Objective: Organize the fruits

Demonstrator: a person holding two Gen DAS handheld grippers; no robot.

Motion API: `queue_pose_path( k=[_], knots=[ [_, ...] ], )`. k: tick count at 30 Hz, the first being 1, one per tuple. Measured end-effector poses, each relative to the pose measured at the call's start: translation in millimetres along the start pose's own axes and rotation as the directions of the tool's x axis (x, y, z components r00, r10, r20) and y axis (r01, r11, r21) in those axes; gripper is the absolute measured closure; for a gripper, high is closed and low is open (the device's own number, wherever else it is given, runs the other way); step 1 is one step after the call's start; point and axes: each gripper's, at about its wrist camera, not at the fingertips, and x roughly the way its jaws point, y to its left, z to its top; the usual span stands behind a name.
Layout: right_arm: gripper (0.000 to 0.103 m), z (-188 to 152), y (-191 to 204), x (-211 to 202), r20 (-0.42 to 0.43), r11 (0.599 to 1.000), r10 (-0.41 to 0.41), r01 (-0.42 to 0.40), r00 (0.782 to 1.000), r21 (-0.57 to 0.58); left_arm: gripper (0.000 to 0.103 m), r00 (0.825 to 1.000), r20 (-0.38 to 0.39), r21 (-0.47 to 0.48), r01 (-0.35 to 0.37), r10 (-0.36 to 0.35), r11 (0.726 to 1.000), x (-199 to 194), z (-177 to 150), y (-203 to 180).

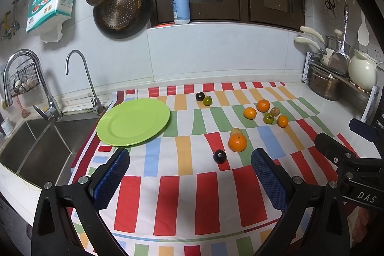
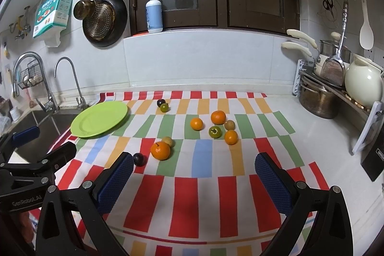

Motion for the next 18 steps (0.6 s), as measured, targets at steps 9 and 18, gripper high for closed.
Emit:
queue_pose_path(
  k=[9,18],
  knots=[
    [0.001,0.2,0.3,-0.8,0.0,1.0,-0.001,0.001,1.0,0.002,0.0,1.0,0.001,0.001,0.001,-0.001,1.0,0.1,0.3,0.2],
    [0.001,0.6,0.5,-0.8,-0.001,1.0,0.001,-0.001,1.0,0.002,0.0,1.0,0.001,0.0,0.001,-0.001,1.0,0.1,-0.2,-0.4]
  ],
)
